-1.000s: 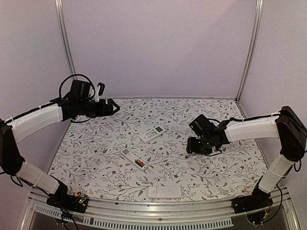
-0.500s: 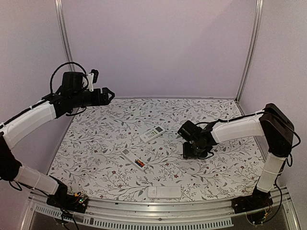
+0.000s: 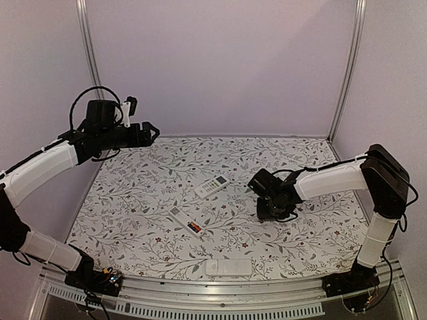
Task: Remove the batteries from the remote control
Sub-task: Pick up the screwdriver from the center of the board.
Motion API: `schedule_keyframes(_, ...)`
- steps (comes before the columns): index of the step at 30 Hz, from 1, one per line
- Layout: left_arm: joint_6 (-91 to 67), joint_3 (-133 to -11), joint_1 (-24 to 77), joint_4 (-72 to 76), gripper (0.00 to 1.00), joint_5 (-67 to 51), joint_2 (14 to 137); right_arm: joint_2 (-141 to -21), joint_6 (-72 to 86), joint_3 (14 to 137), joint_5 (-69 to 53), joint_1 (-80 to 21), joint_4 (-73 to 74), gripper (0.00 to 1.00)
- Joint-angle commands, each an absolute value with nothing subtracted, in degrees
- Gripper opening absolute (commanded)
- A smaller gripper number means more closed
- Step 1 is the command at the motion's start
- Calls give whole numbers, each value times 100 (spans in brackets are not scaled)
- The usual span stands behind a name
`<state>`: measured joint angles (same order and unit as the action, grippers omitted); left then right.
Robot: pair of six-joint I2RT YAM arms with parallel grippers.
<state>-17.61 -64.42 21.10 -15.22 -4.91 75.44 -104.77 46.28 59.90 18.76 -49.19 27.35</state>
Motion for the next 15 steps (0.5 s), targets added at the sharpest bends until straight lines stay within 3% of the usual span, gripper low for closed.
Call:
schedule_keyframes(1,-1779,-6355,2099,-1499,91,-518,7585,-10374,4772,5617,1745,-4923,2774,37)
schedule_keyframes(15,-1796,-6337,2106,-1496,91,-501,7557,-9813,4716,4992,1363,-4813,2202,12)
